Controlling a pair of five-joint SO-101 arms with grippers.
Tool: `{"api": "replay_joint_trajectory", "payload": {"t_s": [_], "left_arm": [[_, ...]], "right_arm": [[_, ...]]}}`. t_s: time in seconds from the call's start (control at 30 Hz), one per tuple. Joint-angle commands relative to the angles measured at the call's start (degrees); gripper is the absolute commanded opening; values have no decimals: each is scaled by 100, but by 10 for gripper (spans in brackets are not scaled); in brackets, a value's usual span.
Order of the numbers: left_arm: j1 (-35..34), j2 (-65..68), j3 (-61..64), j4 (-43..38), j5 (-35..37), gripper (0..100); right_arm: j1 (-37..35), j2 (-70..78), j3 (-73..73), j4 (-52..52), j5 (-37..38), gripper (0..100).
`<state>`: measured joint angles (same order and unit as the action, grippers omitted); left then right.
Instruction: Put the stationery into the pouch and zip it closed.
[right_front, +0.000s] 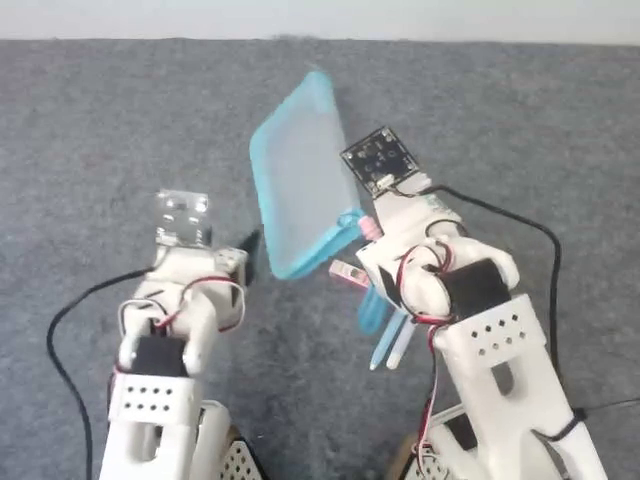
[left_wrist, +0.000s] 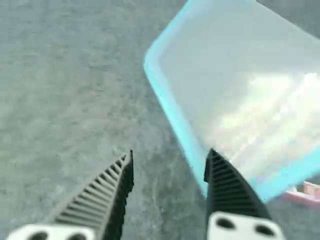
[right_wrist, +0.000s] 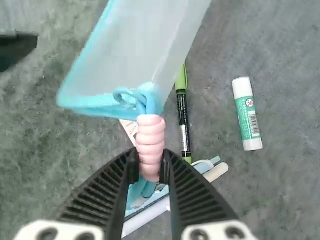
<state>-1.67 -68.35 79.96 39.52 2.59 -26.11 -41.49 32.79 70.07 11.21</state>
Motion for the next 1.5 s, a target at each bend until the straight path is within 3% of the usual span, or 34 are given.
{"api": "replay_joint_trajectory", "payload": {"t_s": [0.0,0.17,0.37,0.43,0.63,0.77,0.93,1.03,1.33,1.47], "left_arm": [[325,9,13,-422,35,203],[431,826,-92,-668,44,203],[1741,1714,-171,-791,26,159],[1785,1846,-277,-809,35,159],[615,1486,-400,-756,53,159],[448,686,-435,-149,97,159],[-879,-738,-479,466,229,159],[-1301,-1477,-233,563,211,159],[-1389,-3033,40,1371,-193,169],[-932,-3613,31,2075,-703,288]], "right_arm": [[-286,-48,-360,-22,35,7],[-857,40,-1714,752,70,7],[-1174,734,-2963,1059,396,7],[-1182,1042,-3253,1297,413,7],[-1332,910,-2541,1262,800,7],[-1701,321,-1143,576,818,7],[-1824,-171,1020,-804,818,7],[-1807,-171,1714,-1112,862,7],[-1807,-171,2242,-1112,1002,7],[-1798,-171,2242,-1305,677,7]]}}
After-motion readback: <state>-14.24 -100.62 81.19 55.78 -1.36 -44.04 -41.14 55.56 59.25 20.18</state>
